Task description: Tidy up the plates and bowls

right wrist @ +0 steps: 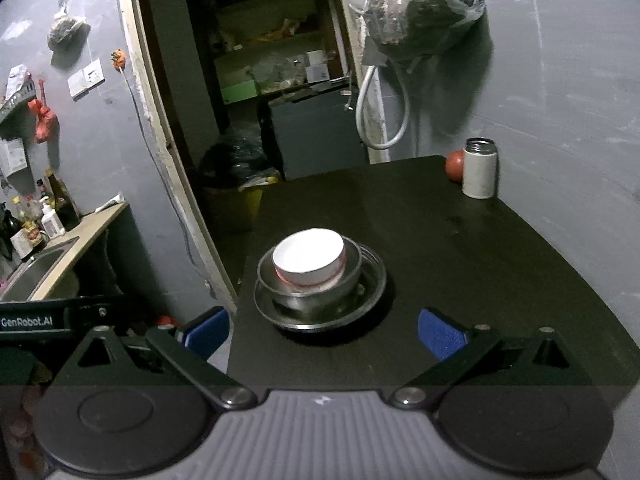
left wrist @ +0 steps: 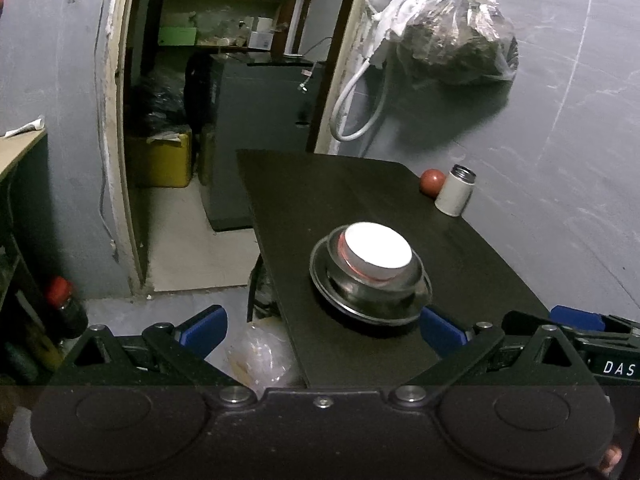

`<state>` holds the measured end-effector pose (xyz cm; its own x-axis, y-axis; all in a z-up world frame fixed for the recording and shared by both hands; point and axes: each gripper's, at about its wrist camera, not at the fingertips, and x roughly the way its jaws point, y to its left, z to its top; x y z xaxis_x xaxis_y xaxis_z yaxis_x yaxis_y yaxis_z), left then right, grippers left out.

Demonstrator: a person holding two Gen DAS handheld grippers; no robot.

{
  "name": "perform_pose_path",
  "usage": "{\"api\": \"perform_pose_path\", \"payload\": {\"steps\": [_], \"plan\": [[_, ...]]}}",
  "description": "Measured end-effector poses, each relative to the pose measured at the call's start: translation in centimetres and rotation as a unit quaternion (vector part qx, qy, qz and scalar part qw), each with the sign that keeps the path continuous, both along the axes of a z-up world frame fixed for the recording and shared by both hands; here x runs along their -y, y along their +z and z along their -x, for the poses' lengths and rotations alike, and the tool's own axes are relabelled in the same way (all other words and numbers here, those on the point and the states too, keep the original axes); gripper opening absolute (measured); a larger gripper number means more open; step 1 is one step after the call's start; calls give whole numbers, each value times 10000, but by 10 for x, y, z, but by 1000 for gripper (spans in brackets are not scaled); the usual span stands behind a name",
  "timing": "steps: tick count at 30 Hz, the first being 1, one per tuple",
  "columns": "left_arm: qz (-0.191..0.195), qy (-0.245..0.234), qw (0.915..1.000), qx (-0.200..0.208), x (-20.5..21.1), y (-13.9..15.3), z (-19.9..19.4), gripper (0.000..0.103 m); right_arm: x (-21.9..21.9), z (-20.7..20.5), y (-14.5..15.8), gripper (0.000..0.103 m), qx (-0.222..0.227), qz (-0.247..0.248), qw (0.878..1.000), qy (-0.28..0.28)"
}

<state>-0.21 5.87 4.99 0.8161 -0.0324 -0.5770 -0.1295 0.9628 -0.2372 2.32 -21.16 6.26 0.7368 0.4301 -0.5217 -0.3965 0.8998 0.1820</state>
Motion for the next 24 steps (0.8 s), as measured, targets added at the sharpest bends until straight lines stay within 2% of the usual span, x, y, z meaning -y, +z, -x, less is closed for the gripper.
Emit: {"api": "perform_pose_path", "payload": {"steps": [9, 24], "plan": [[-44, -156, 9999, -10, 4, -9, 20, 102, 8, 27, -8, 103, -31, 63, 9998, -205], [-176, -441, 9988, -71, 10, -16, 25, 102, 19, 38, -21, 103, -216, 135, 9991, -352]]}}
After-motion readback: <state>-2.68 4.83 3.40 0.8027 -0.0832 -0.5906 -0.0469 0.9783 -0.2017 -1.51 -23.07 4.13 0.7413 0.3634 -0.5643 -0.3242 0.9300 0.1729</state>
